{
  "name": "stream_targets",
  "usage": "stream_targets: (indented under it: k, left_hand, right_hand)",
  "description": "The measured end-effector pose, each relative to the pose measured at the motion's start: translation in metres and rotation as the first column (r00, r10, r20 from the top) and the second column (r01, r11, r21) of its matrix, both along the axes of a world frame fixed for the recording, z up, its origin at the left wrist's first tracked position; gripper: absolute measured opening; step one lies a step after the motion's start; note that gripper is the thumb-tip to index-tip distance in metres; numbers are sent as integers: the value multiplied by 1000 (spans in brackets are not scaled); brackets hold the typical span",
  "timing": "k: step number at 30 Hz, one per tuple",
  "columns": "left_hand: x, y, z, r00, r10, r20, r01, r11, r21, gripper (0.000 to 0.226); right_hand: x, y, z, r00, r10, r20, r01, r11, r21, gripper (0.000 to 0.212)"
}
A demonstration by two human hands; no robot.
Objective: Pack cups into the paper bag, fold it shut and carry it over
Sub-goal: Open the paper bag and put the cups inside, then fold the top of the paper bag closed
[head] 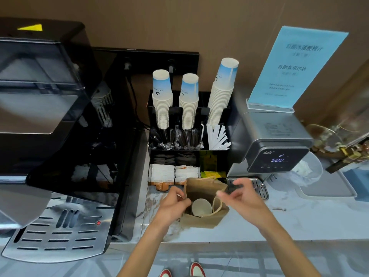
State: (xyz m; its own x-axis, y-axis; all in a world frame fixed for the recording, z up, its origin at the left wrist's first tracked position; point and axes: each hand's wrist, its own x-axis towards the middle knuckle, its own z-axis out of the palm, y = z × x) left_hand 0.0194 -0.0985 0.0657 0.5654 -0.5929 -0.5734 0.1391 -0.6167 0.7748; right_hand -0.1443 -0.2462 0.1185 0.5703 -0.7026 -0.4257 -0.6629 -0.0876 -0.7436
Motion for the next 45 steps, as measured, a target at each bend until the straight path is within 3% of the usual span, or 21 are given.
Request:
stream_targets:
  k: [2,7,14,16,19,22,26,30,33,36,39,42,45]
  left_hand:
    - [-1,0,0,999,7,-54,-8,1000,-17,28]
    - [-3,2,-2,985,7,-172,-22,996,-83,48]
    - [-4,6,-6,950,98,-297,-133,986,-100,67]
    - [-4,3,-7,937,151,-315,-176,983,-52,59]
    - [-6,5,-10,957,108,-268,-124,991,-44,23]
    - [-7,9,-15,975,60,-214,-80,993,-84,18]
    - [-10,6,-25,992,-114,-57,109,991,-80,24]
    - [-14,5,-44,970,-226,95,228,973,-16,34]
    - [-17,3,-56,923,-259,284,245,966,83,30]
    - [-18,-1,-64,829,-335,448,309,942,133,30]
    - [-19,-6,-65,766,-408,497,374,911,172,35]
    - [-19,-13,-63,714,-487,503,454,869,196,41]
    - [-16,-18,-64,655,-544,525,489,834,255,30]
  right_hand:
    - [4,2,-13,999,24,-35,-18,987,158,71]
    - [4,2,-39,1000,0,20,-5,970,245,49]
    - [-2,-1,-44,991,-91,95,45,913,406,61]
    - [1,1,-45,989,-130,71,92,914,395,57]
    - [5,1,-48,987,-158,8,140,898,417,63]
    - [3,0,-51,993,-121,-5,111,893,435,55]
    - [-6,0,-60,998,-46,42,28,933,359,25]
    - [-9,1,-74,993,107,52,-118,949,292,43]
    - [-7,1,-95,960,261,-96,-258,965,48,50]
    - [-7,5,-115,924,304,-230,-342,928,-149,52]
    - [-2,5,-124,886,372,-278,-445,850,-282,56]
    - [14,5,-121,810,510,-289,-583,748,-317,59]
    - [28,7,-119,754,572,-322,-656,680,-327,47]
